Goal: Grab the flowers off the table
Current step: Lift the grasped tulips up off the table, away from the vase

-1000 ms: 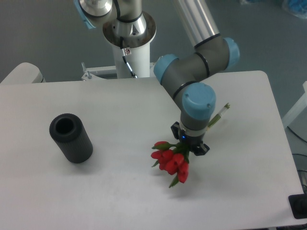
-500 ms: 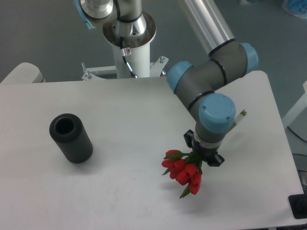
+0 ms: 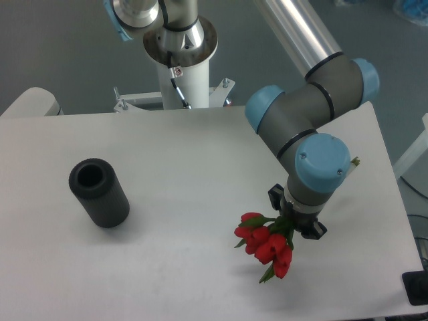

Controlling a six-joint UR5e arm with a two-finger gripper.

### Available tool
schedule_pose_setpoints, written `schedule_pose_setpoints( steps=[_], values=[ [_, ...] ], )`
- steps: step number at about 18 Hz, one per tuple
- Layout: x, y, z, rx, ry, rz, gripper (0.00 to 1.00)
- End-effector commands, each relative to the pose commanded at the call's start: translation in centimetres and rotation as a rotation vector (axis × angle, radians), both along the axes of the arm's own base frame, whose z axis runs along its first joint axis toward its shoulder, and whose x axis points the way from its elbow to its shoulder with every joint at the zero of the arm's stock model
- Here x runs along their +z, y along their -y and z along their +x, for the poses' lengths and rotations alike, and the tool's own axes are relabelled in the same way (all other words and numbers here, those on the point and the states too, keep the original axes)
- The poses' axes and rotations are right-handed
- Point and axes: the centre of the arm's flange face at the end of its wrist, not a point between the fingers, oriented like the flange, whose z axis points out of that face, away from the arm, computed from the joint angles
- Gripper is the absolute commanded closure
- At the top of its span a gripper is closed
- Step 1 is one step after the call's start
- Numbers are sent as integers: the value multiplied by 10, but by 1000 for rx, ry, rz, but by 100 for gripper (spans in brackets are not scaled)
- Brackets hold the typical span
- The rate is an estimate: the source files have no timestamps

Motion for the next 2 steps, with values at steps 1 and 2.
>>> schedule_pose_setpoints(
  steps=[1, 2],
  values=[
    [-1, 0, 0, 0, 0, -2, 99],
    [-2, 0, -1, 0, 2, -3, 99]
  ],
)
